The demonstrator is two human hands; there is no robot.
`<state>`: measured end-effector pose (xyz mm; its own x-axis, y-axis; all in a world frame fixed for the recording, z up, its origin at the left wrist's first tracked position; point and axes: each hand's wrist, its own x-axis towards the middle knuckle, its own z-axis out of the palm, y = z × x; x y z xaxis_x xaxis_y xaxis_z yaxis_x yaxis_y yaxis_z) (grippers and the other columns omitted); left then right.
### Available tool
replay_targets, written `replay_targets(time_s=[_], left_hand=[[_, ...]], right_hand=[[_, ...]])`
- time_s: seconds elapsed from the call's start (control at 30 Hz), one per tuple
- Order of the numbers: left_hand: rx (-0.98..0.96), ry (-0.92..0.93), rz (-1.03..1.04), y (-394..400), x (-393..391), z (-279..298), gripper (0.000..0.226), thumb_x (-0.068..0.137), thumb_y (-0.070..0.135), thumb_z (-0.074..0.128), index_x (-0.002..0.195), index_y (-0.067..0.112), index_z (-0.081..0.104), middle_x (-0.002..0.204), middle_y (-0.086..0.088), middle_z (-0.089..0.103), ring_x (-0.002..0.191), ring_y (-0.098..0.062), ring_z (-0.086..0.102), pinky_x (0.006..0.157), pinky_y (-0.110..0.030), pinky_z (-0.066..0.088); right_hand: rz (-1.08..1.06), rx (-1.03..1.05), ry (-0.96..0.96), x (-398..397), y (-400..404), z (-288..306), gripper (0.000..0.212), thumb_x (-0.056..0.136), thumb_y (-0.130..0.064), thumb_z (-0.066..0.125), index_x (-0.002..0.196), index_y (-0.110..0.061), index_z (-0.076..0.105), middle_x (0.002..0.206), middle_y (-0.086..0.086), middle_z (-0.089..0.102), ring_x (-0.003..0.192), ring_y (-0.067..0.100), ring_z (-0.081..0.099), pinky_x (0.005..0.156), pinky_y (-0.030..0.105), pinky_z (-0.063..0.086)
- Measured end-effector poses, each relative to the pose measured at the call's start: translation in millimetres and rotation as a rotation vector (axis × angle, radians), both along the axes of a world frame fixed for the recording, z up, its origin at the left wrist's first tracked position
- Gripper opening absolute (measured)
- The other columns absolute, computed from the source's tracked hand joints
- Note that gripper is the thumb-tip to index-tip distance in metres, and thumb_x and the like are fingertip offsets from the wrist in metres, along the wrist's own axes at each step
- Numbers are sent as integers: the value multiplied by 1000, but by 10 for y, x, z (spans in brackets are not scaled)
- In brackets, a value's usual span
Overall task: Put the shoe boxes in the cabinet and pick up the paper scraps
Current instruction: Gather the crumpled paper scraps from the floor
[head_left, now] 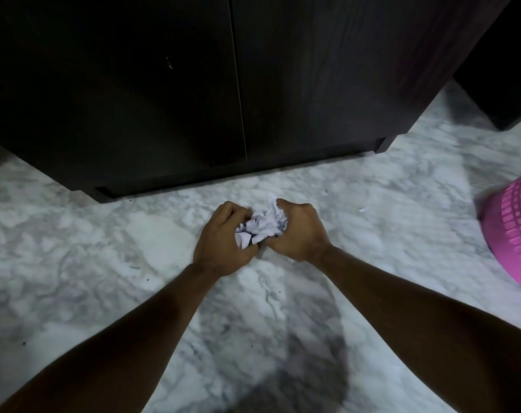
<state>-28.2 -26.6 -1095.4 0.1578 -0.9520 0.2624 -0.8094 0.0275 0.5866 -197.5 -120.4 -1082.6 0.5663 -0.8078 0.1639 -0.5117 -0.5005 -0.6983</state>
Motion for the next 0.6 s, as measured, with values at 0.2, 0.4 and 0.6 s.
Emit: replay_targets(time_s=[0.2, 0.4, 0.6], left_hand=[[-9, -63, 119, 7, -62, 42, 17, 66, 28, 71, 75, 16, 63, 75, 4, 60, 69, -19, 60, 60, -35, 52], [-26, 19, 211, -78, -161, 113, 20, 65, 37, 59, 68, 17, 59, 66, 6, 59, 58, -23, 58, 54, -32, 50], [-63, 290, 263, -233, -445, 377, 17, 64, 31, 58, 63, 14, 57, 58, 1, 62, 57, -25, 62, 55, -36, 53]], right_hand=[[-334, 422, -277, -55, -50, 297, 5, 72, -19, 79, 75, -17, 75, 69, -4, 77, 64, 14, 74, 60, 26, 59], [-499, 779, -619, -22, -66, 535, 14, 73, -12, 72, 82, -5, 79, 64, 7, 63, 55, 21, 57, 51, 30, 46], [-588, 880, -737, -179, -137, 765, 28, 84, -3, 68, 60, -8, 57, 47, 2, 51, 38, 17, 48, 45, 23, 43]])
